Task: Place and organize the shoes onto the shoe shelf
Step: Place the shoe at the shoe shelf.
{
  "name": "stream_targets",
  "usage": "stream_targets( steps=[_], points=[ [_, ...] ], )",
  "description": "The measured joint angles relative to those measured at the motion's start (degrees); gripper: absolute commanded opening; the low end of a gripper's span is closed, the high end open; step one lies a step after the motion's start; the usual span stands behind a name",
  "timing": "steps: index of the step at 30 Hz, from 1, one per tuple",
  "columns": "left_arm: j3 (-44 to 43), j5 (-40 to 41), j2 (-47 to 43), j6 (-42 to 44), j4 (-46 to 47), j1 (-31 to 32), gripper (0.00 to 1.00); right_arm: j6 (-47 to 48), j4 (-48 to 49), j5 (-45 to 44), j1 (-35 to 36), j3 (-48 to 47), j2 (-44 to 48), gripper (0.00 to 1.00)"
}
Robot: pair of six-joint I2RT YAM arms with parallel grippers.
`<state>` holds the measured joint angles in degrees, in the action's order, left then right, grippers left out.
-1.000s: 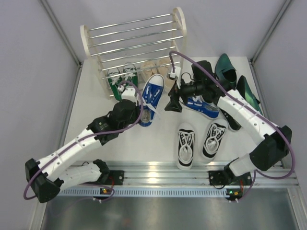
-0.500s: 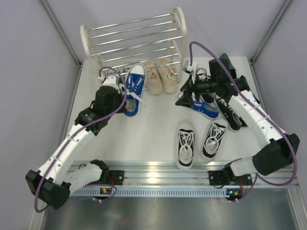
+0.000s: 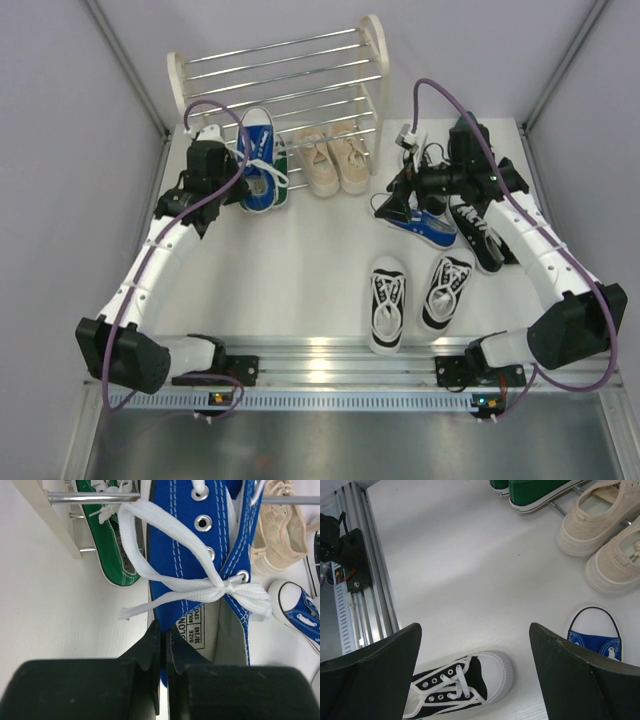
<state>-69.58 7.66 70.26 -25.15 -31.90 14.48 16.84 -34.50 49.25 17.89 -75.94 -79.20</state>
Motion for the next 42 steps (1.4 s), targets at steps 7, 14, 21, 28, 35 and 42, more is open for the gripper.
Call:
stream_targets(
  steps=[7,14,21,28,35,42],
  points=[
    [-5.75,-0.24,5.46,-0.02,0.15,-3.54,0.00,-1.01,1.03,0.37,-1.03,1.95,1.18,0.89],
    [-9.49,0.98,9.97,-0.20,1.53,-6.14,0.00,-1.53,1.66,0.42,-2.19,2.49,1.68,0.89],
    [-10.19,3.15,13.51,-0.24,3.26,-6.49,0.00,-1.97,2.29,0.42,-3.56,3.32,2.32,0.89],
    [-12.11,4.37,15.89,0.00,4.92,-6.69,0.00,-2.12,2.78,0.42,-4.24,4.48,2.67,0.89],
    [-13.38,5.86,16.68,0.76,6.49,-7.43,0.00,-2.14,3.21,0.42,-4.85,5.46,3.08,0.89],
    [-14.40,7.15,18.58,1.81,6.69,-8.02,0.00,-2.16,3.19,0.42,-5.03,5.46,3.08,0.89]
  ],
)
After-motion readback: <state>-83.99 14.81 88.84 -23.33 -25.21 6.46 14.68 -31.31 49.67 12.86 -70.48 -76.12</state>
